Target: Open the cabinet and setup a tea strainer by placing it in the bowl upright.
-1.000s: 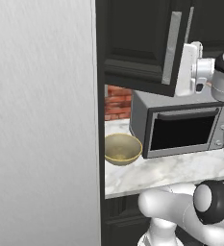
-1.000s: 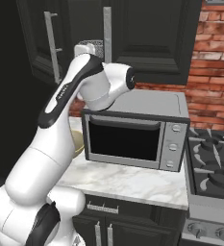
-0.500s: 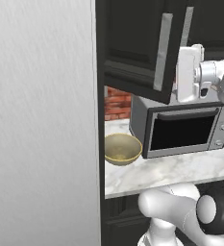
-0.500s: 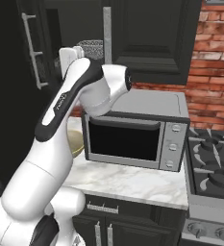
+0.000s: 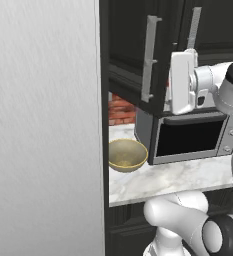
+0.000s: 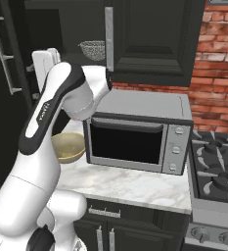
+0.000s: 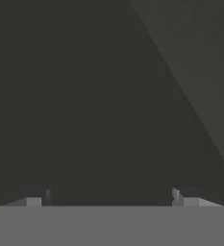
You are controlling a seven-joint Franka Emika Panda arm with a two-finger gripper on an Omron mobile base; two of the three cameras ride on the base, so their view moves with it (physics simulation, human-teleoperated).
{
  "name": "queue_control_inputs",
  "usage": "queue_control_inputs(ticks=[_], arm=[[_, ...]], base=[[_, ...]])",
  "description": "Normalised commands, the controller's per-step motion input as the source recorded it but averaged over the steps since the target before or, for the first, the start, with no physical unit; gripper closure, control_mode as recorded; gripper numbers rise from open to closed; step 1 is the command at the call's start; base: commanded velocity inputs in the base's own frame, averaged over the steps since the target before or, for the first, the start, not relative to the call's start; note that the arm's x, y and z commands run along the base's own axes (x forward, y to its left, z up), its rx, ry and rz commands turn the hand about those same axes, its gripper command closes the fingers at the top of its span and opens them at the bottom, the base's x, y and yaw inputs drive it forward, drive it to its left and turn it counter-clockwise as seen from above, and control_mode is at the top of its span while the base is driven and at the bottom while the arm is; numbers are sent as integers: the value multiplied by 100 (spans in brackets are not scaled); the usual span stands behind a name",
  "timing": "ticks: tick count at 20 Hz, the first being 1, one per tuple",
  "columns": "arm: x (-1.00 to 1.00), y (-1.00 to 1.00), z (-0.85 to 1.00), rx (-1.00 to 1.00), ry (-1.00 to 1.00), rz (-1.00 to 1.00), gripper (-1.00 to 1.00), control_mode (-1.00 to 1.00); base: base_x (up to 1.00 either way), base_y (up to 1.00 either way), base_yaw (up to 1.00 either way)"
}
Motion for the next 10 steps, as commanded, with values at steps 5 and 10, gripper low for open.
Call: queue_control_inputs(ticks=[5,10], arm=[[0,81,-1,0,1,12,-100,-100],[0,62,0,0,0,9,-100,-100]], base=[[0,0,0],[0,0,0]])
